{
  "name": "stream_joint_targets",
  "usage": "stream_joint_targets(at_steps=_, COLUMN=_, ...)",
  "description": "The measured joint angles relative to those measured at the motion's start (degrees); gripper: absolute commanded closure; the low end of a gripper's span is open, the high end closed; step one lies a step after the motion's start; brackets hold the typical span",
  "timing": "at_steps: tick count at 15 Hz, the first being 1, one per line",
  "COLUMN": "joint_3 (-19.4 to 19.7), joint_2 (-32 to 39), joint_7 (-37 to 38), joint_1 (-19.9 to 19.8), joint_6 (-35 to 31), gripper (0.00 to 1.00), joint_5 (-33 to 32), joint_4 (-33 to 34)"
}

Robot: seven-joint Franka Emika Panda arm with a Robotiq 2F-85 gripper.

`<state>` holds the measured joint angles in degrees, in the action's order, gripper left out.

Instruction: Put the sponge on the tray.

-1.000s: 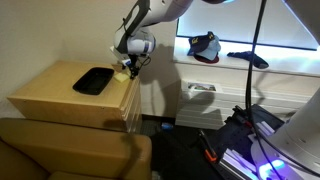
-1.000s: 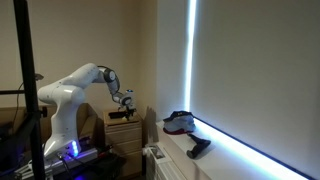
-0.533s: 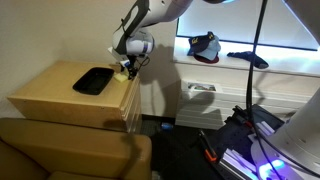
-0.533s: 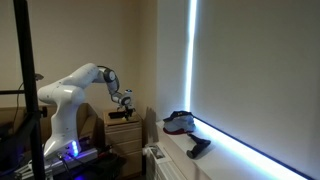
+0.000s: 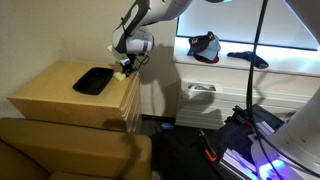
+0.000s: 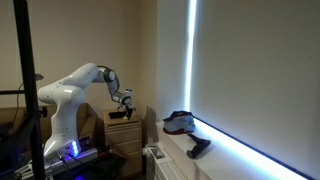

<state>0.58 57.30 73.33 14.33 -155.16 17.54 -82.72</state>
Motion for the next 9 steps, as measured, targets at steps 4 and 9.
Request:
stream_joint_targets(at_steps=4, joint_3=1.4, joint_2=-0.2, joint_7=0.2, joint_1=0.0, joint_6=0.1, gripper=0.99, joint_5=-1.3, joint_4=0.5)
stream_joint_targets(at_steps=9, joint_3=2.8, joint_2=-4.7, joint_7=0.1, joint_1=0.3, joint_6=0.3, gripper=0.98, joint_5=-4.7, joint_4=-0.1)
